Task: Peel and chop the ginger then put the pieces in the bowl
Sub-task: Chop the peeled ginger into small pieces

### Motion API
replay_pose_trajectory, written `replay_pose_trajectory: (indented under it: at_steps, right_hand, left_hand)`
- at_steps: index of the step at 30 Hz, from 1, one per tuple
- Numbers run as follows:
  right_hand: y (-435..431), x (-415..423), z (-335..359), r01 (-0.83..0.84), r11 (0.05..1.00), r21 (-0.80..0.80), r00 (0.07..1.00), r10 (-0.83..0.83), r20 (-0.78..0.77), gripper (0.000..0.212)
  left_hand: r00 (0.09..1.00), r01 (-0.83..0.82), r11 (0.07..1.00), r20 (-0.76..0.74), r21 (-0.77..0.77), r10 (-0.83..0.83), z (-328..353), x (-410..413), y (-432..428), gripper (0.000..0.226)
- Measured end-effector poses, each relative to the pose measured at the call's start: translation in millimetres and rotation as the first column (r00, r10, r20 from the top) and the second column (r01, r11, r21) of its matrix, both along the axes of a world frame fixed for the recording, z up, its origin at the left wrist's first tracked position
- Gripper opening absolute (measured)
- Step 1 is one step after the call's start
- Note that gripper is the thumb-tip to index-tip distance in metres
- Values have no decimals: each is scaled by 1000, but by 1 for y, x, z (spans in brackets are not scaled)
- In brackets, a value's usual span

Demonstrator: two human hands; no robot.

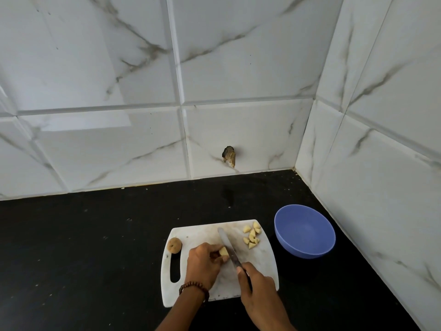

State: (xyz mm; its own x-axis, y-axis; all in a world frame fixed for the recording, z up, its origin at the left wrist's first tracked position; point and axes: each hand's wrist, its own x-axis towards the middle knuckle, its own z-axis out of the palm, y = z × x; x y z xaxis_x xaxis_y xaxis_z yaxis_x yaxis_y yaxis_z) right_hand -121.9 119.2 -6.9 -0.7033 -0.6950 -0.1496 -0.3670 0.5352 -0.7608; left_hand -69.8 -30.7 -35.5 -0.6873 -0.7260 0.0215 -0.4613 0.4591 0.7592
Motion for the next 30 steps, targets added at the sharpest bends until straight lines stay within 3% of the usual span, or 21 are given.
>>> replay_pose_trajectory:
  at_steps: [30]
  right_hand:
    - [-10,-6,-11,-26,991,134,990,44,-136,36]
  left_hand:
    - [998,17,999,66,39,-19,9,-5,-3,30]
